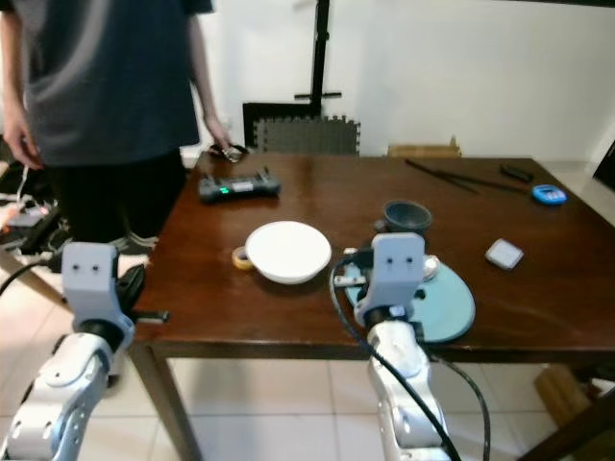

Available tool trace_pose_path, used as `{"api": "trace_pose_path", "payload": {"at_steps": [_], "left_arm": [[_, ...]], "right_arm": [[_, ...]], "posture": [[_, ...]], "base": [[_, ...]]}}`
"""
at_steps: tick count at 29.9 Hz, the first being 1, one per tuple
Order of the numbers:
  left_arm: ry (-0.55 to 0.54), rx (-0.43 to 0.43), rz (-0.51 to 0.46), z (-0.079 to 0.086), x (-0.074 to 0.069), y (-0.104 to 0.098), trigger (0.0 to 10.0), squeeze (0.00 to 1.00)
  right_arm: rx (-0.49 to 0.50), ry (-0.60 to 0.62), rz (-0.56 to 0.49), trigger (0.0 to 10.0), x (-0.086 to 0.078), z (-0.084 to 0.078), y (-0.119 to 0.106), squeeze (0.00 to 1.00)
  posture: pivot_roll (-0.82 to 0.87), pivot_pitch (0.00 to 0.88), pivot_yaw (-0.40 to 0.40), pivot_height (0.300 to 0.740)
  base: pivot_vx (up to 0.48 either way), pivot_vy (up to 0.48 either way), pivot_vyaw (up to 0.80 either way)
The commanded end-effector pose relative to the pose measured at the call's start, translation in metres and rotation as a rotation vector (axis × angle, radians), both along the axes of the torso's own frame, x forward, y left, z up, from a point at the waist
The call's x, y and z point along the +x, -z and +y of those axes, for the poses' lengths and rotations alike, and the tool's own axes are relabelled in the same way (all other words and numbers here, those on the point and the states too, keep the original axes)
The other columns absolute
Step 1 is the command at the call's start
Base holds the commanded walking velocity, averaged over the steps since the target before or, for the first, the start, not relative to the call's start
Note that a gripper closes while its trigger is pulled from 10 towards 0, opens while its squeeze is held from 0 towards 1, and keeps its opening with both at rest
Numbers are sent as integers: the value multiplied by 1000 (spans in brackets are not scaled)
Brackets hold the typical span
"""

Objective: Setting the table

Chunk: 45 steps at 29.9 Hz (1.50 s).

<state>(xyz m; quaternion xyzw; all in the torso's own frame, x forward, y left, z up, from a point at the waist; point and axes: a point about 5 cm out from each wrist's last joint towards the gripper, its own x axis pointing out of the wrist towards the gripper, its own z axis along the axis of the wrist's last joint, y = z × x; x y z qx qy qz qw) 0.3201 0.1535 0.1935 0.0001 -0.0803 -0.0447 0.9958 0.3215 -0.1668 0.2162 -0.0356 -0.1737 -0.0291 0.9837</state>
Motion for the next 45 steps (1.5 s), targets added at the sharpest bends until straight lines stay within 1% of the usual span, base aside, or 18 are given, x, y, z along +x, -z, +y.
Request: {"api": "trace_pose_path", "payload": {"at_steps": [1,5,19,31,34,45], "left_arm": [[-23,9,26,7,0,6,10000,0],[-24,9,26,7,0,6,10000,0],[-28,-39,43,7,0,8,10000,0],[-35,-49,44,9,0,9,10000,0],[-39,-38,48,9,0,10,10000,0],[-11,-5,48,4,-2,11,10000,0]], "right_arm": [[5,2,21,10000,-1,1,5,0],[5,2,21,10000,-1,0,5,0],[3,1,22,10000,-2,1,5,0],[2,1,26,10000,-3,1,7,0],[2,1,26,10000,-3,1,7,0],[0,0,27,10000,-2,1,7,0]], "posture": [[-19,55,29,740],[-19,55,29,740],[-22,56,27,740],[-23,59,27,740],[-22,60,27,740],[-24,58,27,740]], "base": [[0,-270,0],[0,-267,0],[0,0,0],[0,474,0],[0,274,0],[0,0,0]]}}
